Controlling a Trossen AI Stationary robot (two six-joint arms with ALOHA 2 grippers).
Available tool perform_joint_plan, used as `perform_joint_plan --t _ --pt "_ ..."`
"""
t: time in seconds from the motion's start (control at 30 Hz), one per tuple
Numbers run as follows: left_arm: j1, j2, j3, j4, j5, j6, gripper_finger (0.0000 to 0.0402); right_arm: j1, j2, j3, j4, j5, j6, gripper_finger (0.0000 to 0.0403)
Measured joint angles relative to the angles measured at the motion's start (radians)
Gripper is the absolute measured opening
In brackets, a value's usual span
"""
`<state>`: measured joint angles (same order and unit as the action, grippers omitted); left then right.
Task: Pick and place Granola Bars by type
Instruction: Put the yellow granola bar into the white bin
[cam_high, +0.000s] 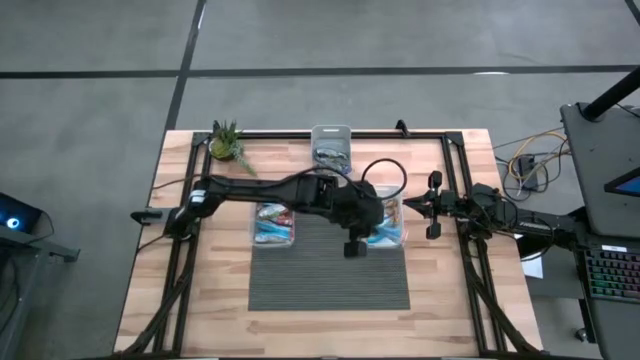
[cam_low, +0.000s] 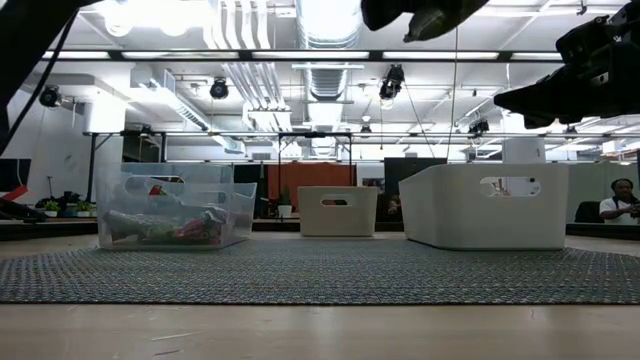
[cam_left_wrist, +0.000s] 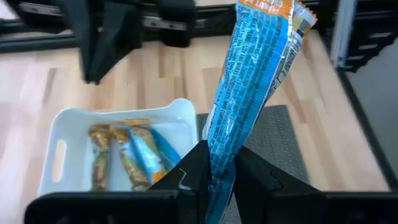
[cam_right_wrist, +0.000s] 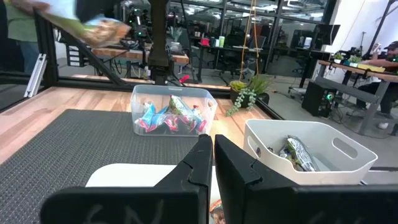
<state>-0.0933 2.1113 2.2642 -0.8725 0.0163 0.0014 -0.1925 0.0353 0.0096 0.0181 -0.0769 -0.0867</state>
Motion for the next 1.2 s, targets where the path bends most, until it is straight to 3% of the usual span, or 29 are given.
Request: perform_joint_plan --t 0.37,0.57,0.8,1.2 --pt "0.018 0.0 -0.049 0.046 0.021 0.033 0.0044 0.0 0.0 0.0 0.0 0.0 0.004 0.0009" --pt "0.06 0.0 -0.115 0.192 0.028 0.027 0.0044 0.0 0.0 0.0 0.0 0.0 0.004 0.0009" --pt "0.136 0.0 -0.212 0.348 0.116 -0.018 0.0044 0.0 0.0 0.0 0.0 0.0 0.003 0.0009" --pt "0.184 0.0 -0.339 0.452 0.18 -0.055 0.0044 0.0 0.0 0.0 0.0 0.0 0.004 0.0009"
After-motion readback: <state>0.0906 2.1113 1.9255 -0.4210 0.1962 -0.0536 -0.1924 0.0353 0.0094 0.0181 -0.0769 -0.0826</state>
